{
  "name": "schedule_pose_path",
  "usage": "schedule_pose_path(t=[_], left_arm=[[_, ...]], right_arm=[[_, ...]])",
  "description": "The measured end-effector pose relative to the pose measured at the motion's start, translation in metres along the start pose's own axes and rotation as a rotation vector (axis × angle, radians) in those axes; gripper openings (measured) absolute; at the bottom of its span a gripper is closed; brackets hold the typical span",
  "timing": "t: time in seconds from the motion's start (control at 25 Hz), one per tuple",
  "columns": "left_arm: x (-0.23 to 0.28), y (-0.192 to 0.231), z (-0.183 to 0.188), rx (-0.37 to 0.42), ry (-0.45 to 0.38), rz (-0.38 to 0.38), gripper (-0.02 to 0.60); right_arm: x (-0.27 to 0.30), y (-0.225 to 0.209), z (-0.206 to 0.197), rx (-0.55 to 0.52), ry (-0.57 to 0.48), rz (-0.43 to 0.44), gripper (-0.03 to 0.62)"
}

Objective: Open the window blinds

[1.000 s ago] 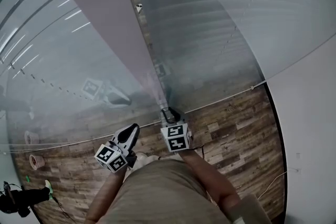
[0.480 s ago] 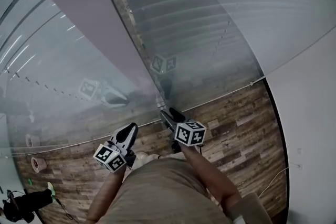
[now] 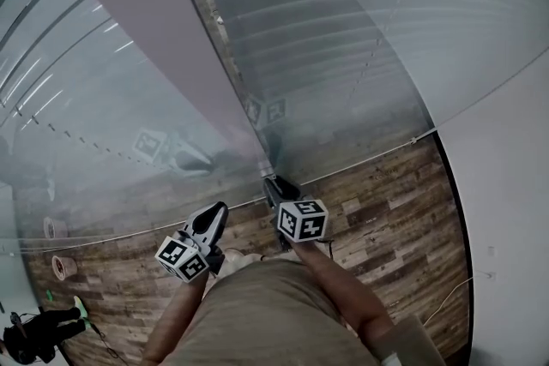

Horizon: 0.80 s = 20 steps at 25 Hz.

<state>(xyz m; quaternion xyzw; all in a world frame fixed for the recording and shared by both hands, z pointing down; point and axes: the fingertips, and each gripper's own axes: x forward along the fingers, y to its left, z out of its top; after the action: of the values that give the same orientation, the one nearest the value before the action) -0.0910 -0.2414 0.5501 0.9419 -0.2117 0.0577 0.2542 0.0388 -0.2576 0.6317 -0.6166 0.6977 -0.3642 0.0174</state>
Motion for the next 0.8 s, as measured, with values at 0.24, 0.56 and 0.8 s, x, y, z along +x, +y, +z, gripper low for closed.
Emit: schedule_pose_path(t=[0.24,0.56,0.8], left_arm=[[0.001,-0.001,0.000,-0.001,-0.007,-0.001,0.014],[-0.003,-0.002,0.000,0.003,-0.004,-0.004,0.014],[-0.005,0.000,-0.004,-0.022,0.003,0.006,0.014]], right_arm=[[0.001,0.009,-0.001,-0.505,0.061,-0.194,0.126],[-0.011,0.006,0.000,-0.019,-0.040,0.081,0.184],[-0.004,-0.003,-0.002,0.206,-0.039,0.128,0.173]])
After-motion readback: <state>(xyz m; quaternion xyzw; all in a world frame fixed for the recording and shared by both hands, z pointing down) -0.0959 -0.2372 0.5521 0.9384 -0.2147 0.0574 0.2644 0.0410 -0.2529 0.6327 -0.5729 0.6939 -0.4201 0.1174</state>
